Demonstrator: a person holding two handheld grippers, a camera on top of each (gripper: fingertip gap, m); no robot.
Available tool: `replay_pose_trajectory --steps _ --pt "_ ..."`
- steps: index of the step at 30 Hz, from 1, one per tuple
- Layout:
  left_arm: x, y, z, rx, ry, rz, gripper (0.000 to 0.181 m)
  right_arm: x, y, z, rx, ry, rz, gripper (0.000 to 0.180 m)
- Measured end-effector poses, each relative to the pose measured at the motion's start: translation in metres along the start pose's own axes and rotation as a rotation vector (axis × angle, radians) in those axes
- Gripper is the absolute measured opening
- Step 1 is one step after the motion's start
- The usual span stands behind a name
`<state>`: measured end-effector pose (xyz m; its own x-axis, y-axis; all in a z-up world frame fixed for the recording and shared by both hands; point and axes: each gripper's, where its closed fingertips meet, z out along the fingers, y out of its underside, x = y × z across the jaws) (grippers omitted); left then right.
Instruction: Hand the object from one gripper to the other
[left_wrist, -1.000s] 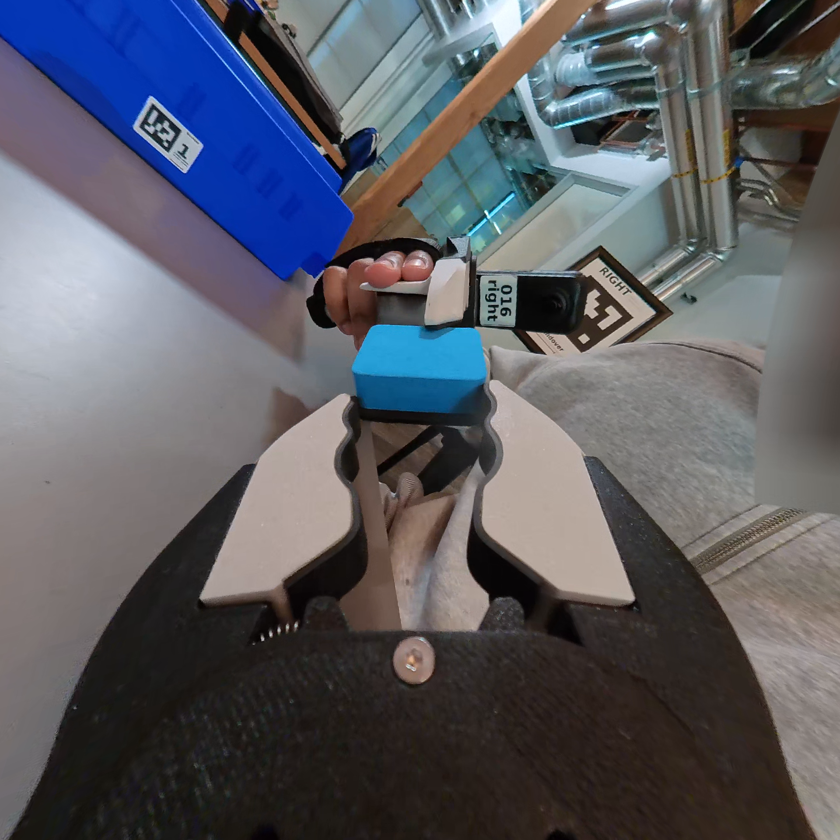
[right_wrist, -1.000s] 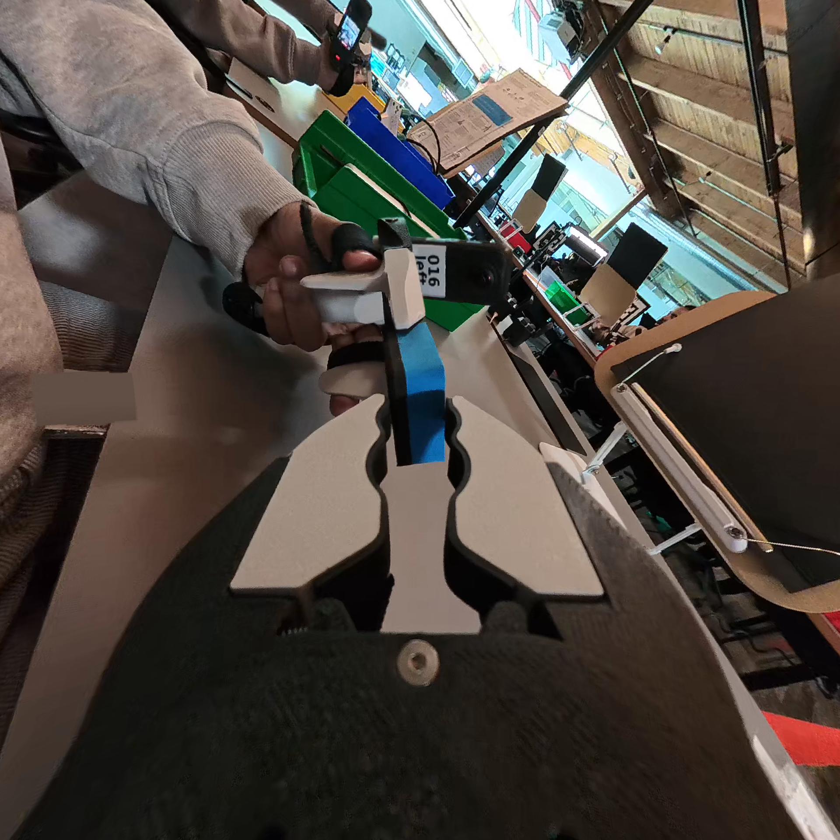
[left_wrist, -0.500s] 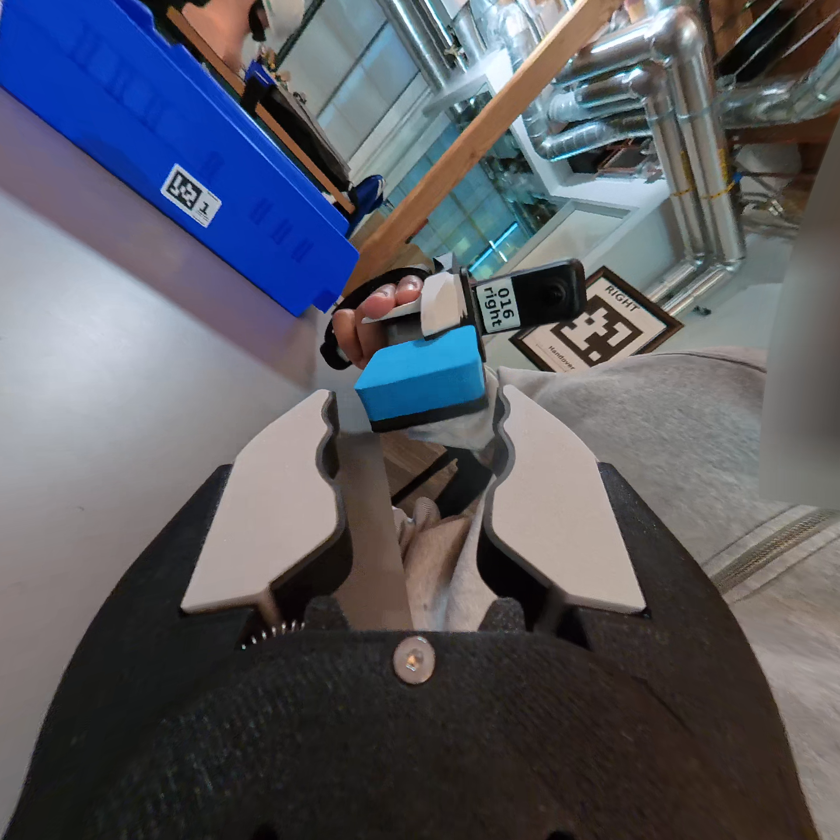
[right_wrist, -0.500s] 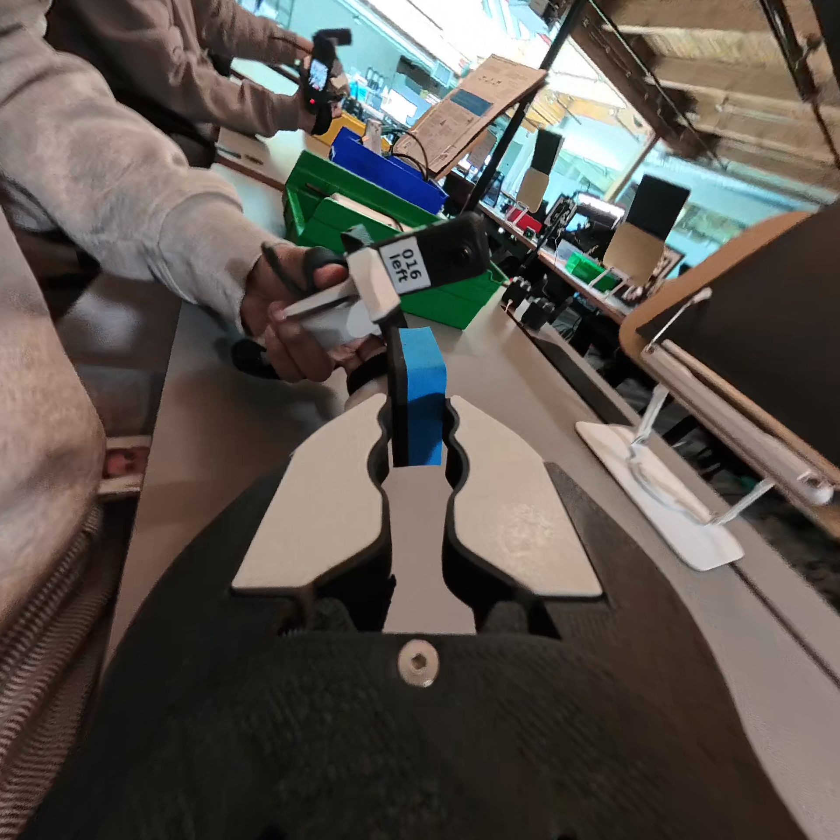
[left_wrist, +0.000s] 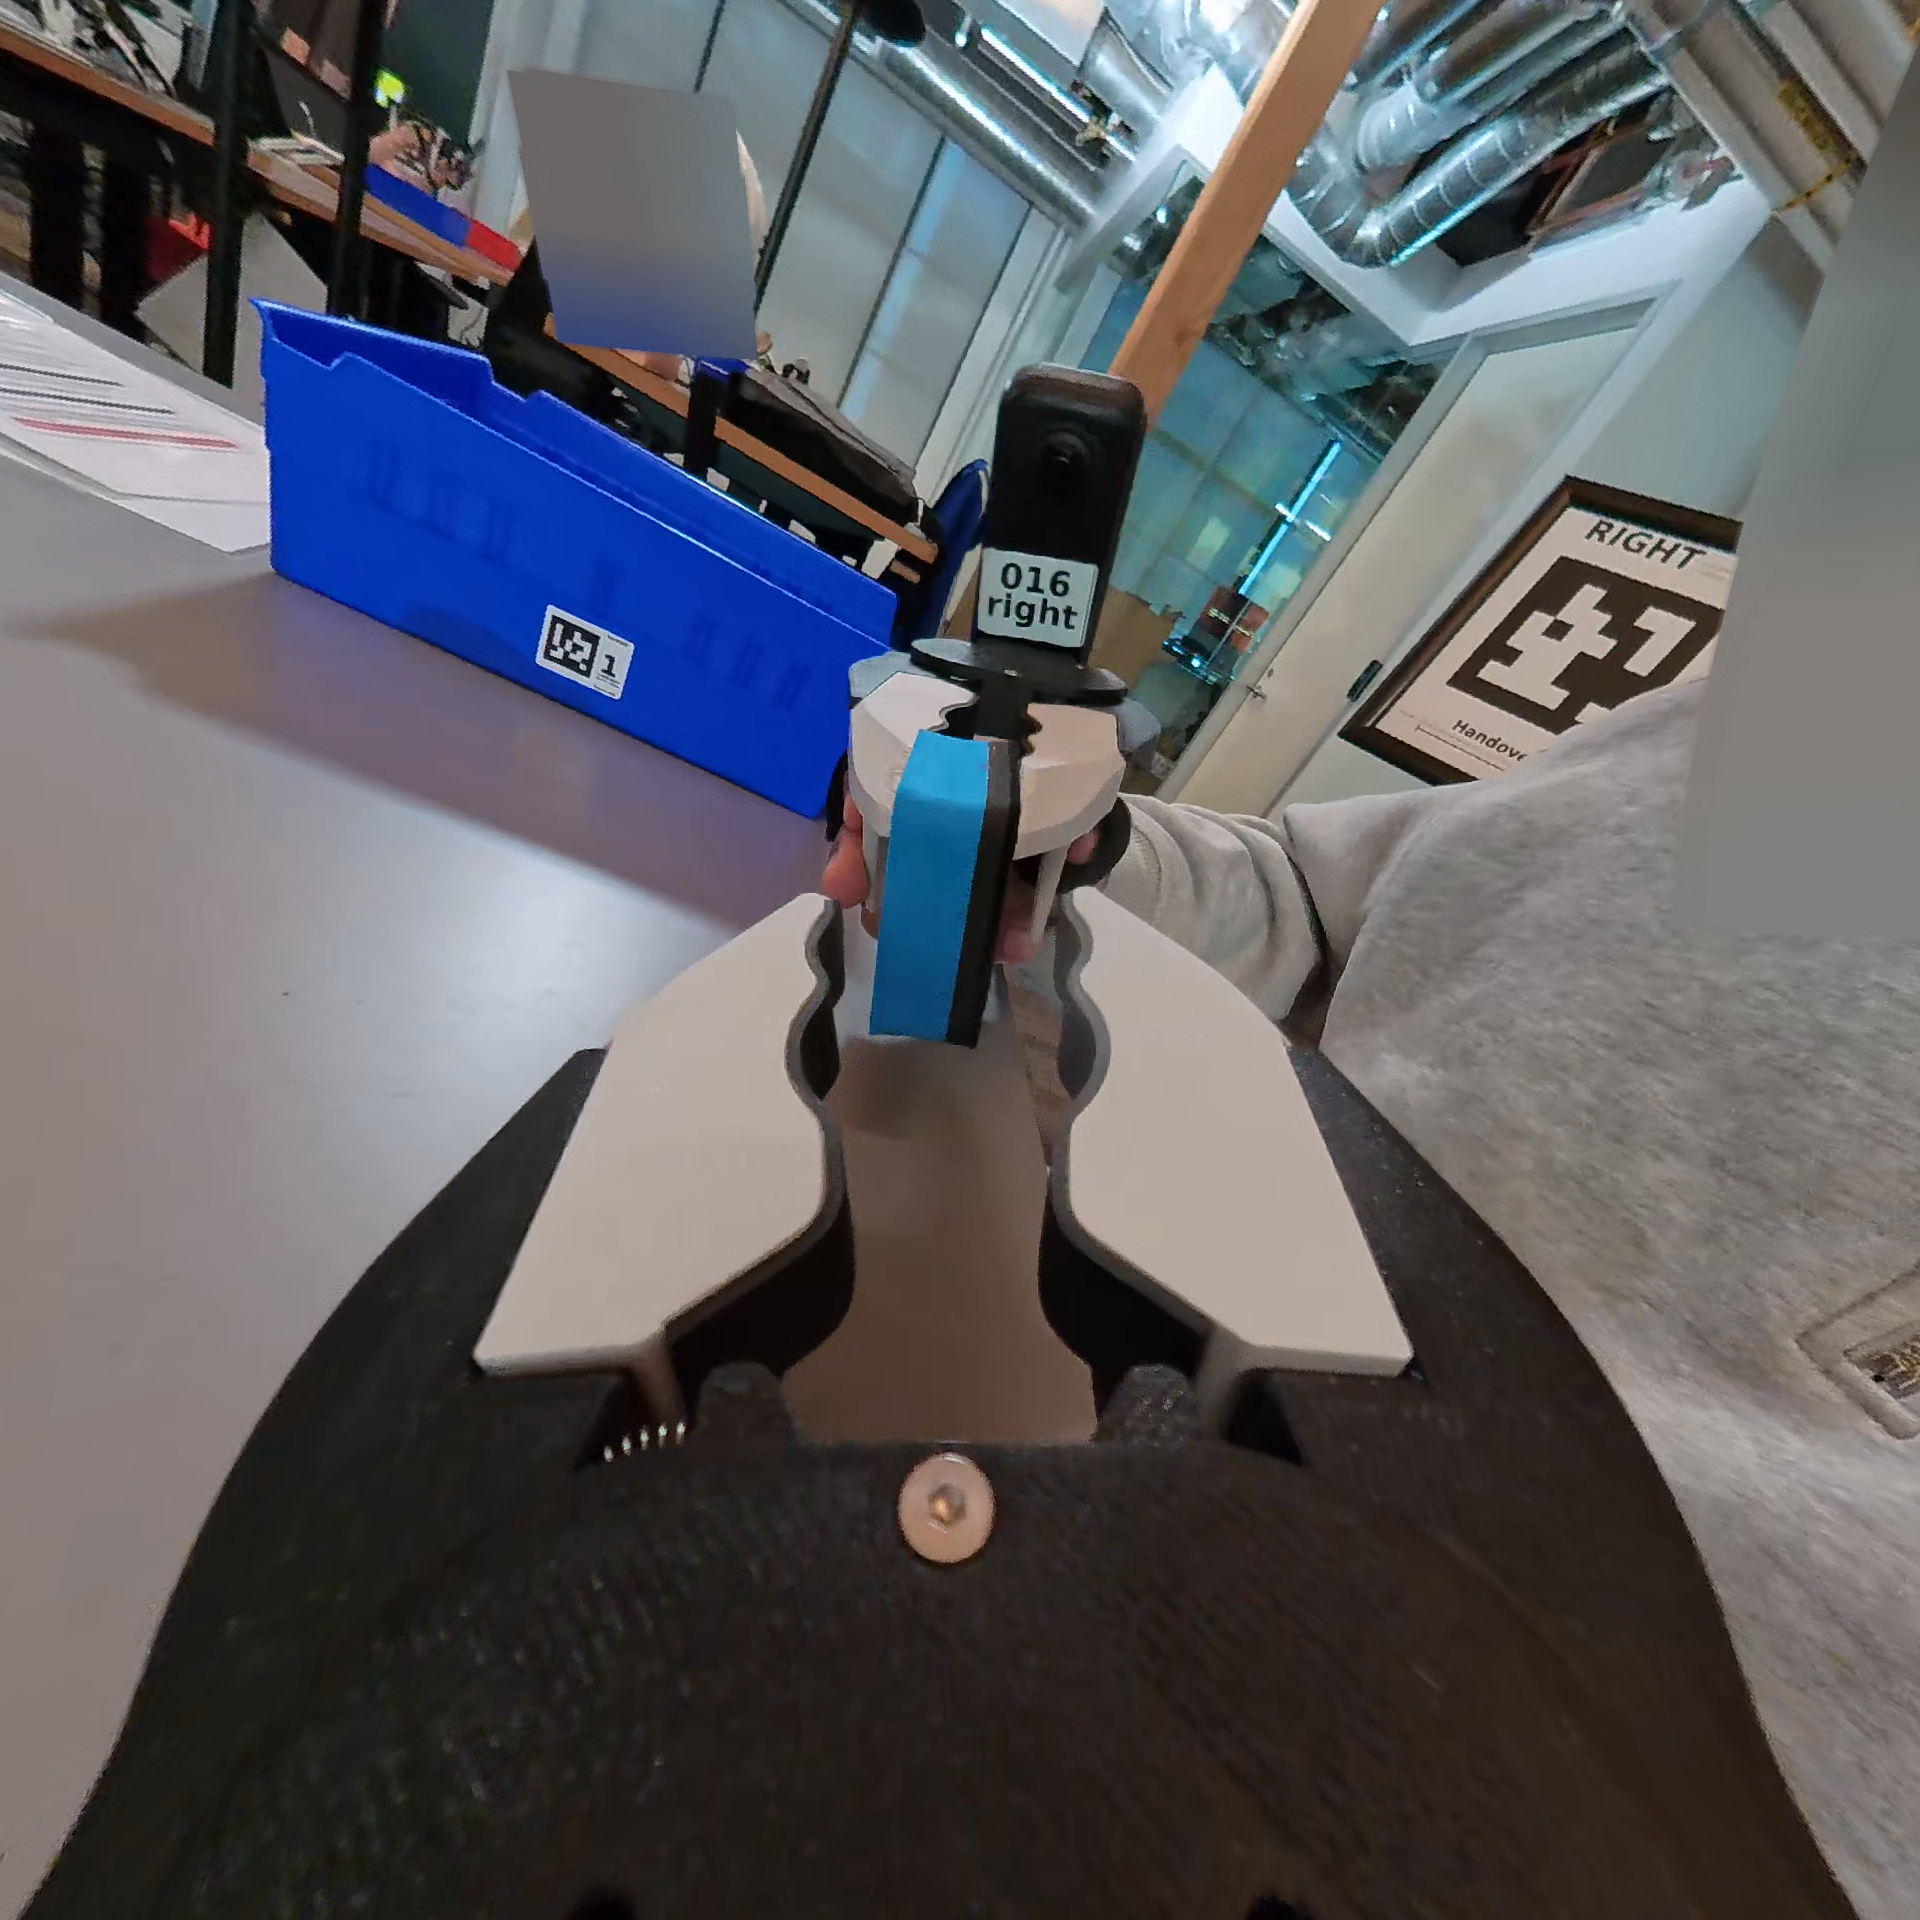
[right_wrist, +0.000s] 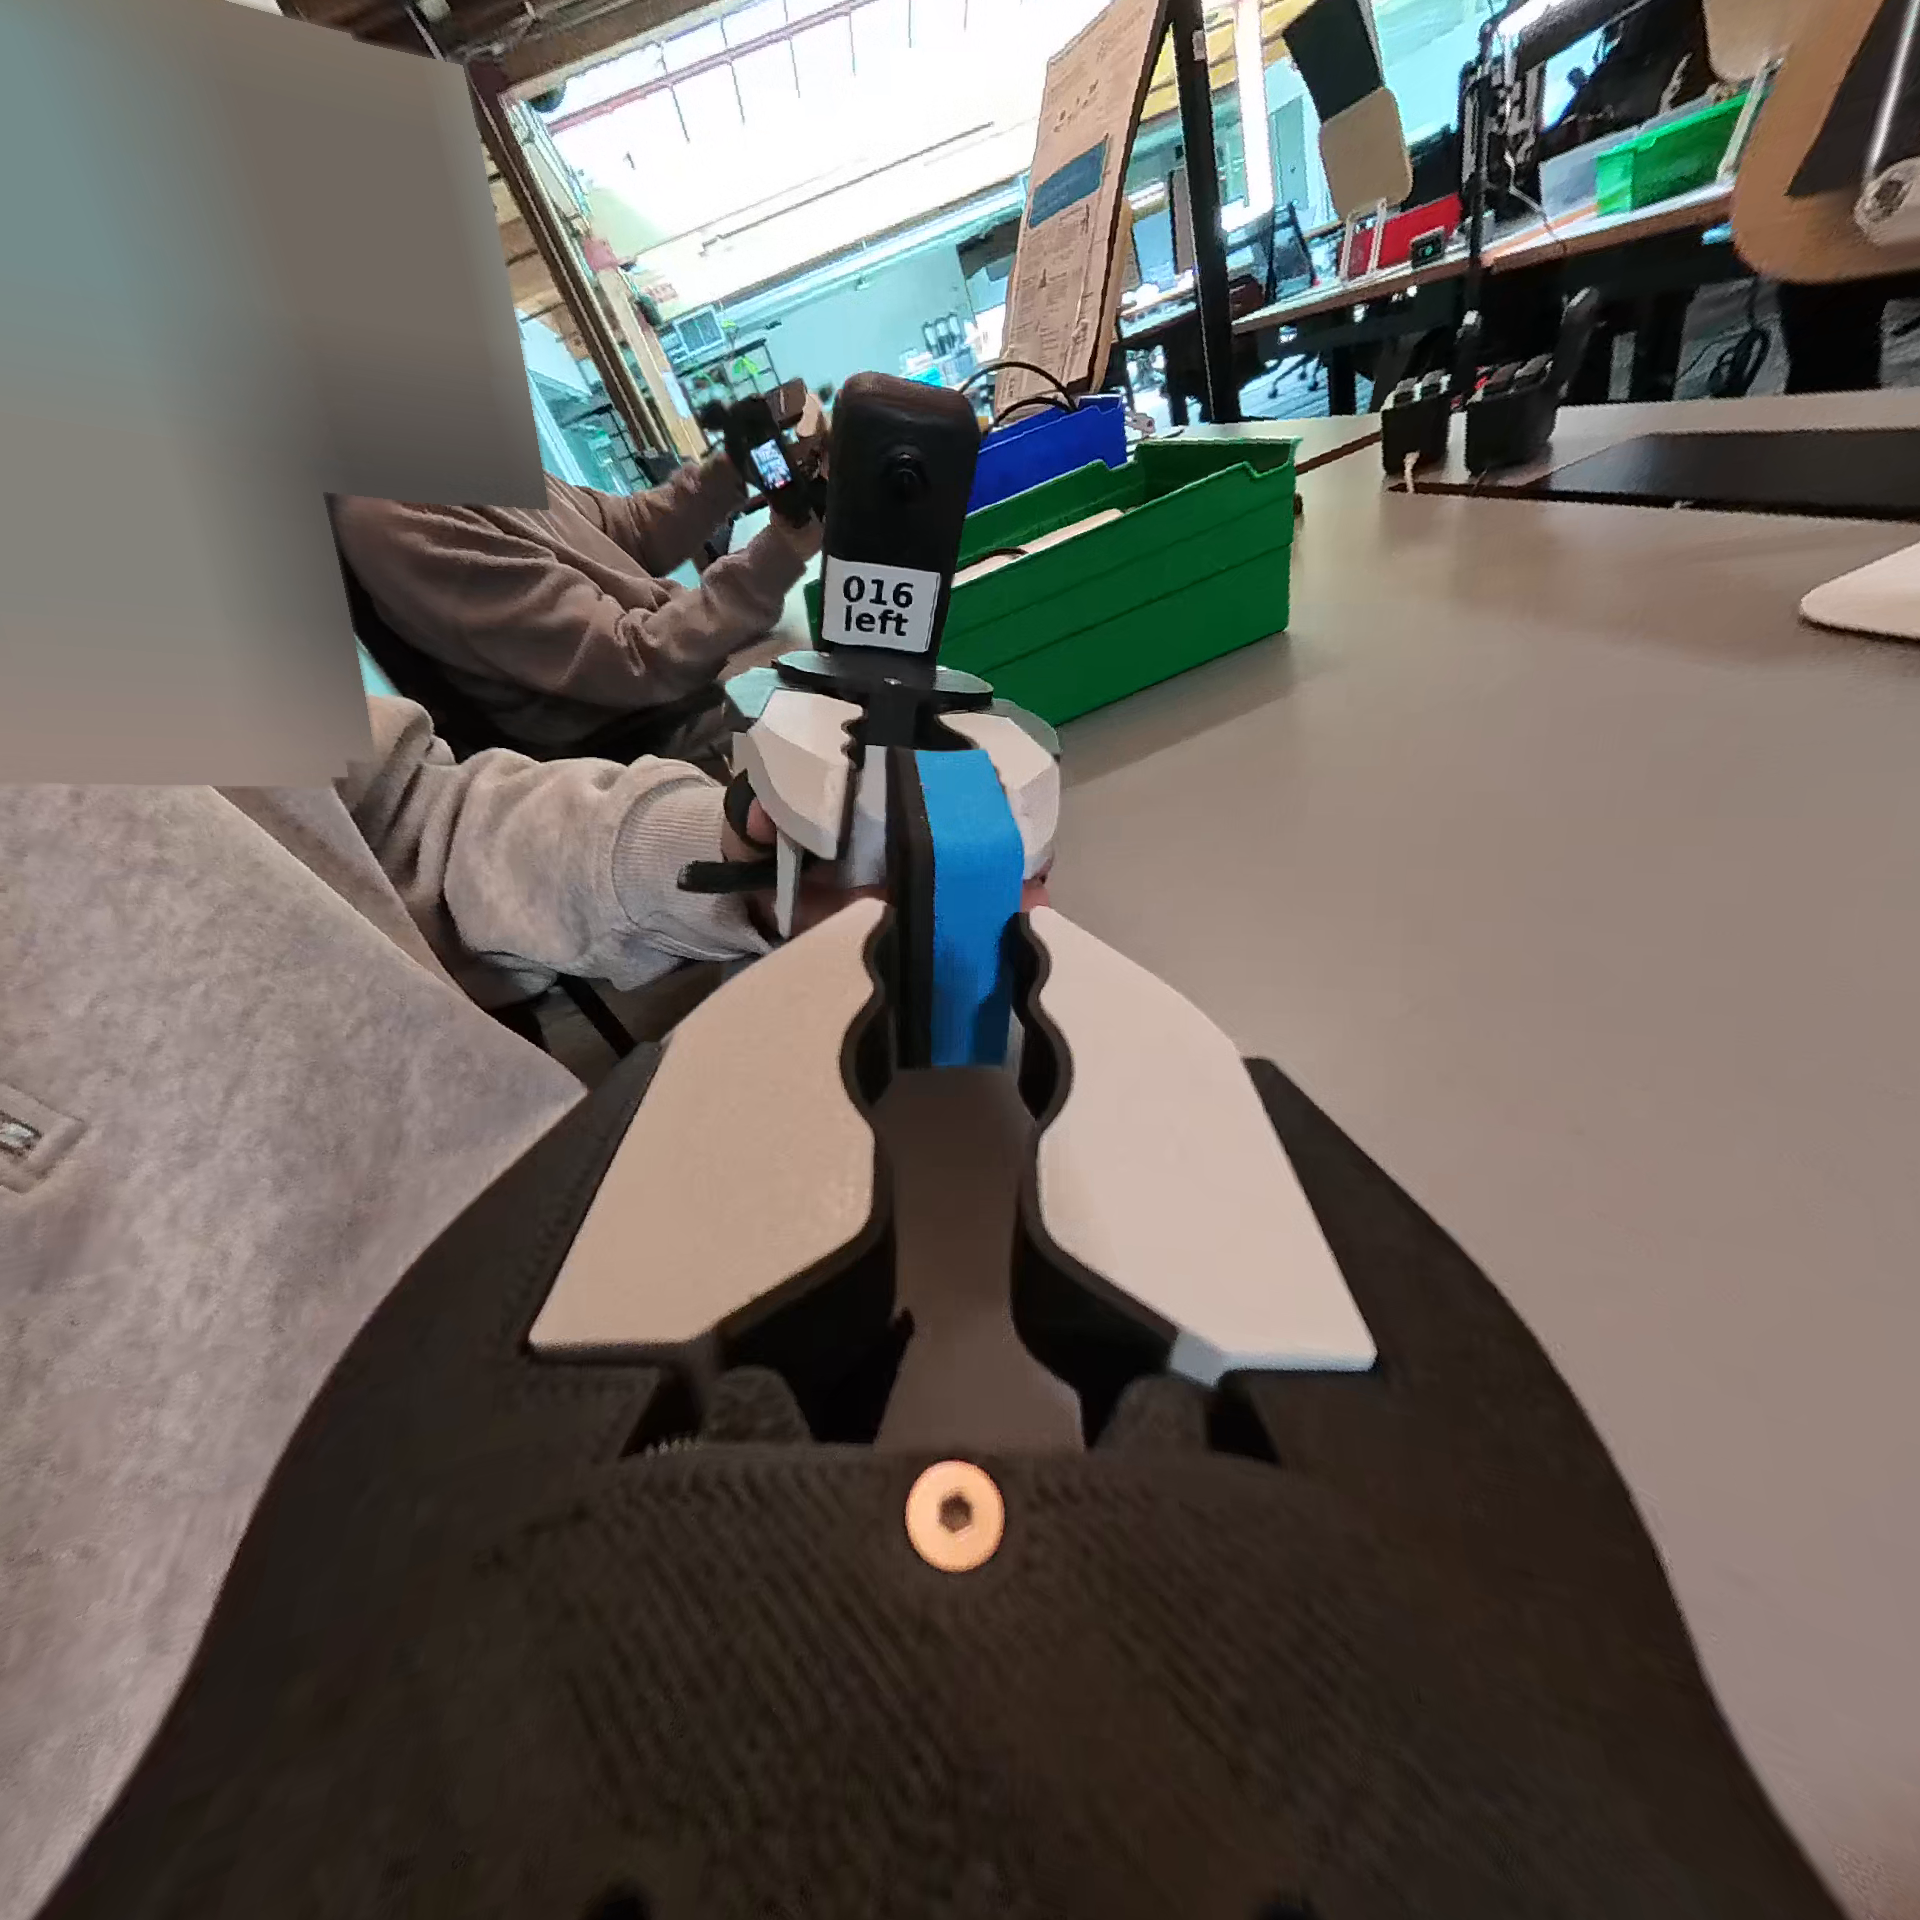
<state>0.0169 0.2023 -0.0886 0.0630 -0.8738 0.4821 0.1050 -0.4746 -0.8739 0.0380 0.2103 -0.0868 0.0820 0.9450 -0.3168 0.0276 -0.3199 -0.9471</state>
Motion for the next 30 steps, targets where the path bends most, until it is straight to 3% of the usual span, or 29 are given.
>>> replay_pose_trajectory --steps 6,13,20,23,30 --pt "0.001 0.005 0.002 -0.027 -0.004 0.017 0.022 -0.003 0.004 0.003 -0.014 -0.023 0.026 0.021" --pt "0.0 0.005 0.002 -0.035 -0.01 0.023 0.021 -0.001 0.004 0.004 0.01 -0.019 0.007 0.022" --pt "-0.005 -0.002 -0.002 0.008 -0.02 -0.019 0.021 0.009 0.005 0.005 0.022 0.066 -0.082 0.043" --pt "-0.009 -0.005 -0.005 0.034 -0.009 -0.085 0.021 0.007 0.001 0.005 0.039 0.096 -0.203 0.05" --pt "-0.007 0.003 -0.004 0.004 0.093 -0.284 0.021 -0.002 0.006 0.005 -0.032 0.182 -0.709 0.054"
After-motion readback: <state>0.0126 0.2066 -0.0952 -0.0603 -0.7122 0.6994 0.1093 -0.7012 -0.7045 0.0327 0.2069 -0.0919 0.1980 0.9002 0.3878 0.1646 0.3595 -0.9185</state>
